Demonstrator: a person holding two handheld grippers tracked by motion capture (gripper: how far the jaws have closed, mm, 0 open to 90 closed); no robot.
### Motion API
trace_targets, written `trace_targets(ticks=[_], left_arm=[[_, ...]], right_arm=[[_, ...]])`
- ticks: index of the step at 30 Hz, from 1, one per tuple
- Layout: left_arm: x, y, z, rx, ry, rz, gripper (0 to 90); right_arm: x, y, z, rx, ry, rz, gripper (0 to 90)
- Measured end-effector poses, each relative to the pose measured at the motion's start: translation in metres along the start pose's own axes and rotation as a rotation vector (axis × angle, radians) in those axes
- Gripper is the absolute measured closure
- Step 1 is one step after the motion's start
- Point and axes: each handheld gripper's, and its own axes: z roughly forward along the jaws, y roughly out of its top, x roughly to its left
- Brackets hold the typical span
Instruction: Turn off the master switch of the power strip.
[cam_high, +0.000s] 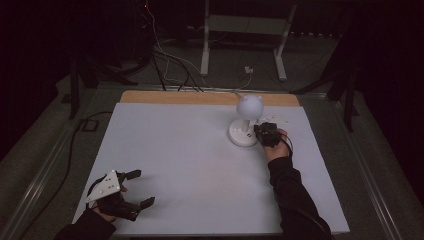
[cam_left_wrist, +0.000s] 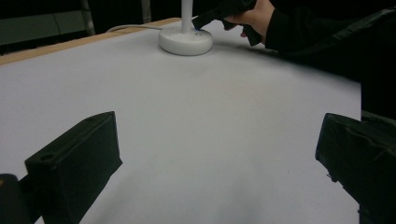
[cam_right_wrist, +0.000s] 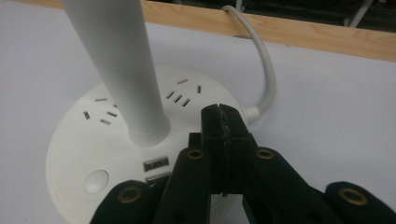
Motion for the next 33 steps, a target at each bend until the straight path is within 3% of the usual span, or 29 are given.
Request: trace_targets(ticks=[16,18,25,30,33], left_arm=[[-0.0007,-0.0002,0.0008,0.006,-0.003,0.004,0.5],[-0.0008,-0.0002,0.0008,0.005,-0.003,0.005,0.4],[-0.0011,-0.0001,0.001,0.005,-0.004,0.006,0.5],[-0.0013,0.0001,0.0007,0.005,-0.002,0.008,0.4],[-0.0012,0.0001,0.0007,0.004,-0.002,0.007,0.5]], right_arm=[[-0.0014,-0.0013,0.0013,-0.011,-0.005,-0.009,90.0],[-0.004,0.0004,0.0017,0.0,0.008,0.008,90.0],[-0.005,-0.0019,-0.0001,-0.009,0.018,-0.01,90.0],[-0.0026,-0.0014,-0.0001,-0.005,-0.002,-0.038,90.0],[-0.0035,0.0003,-0.0005,0.01,0.007,-0.03,90.0]])
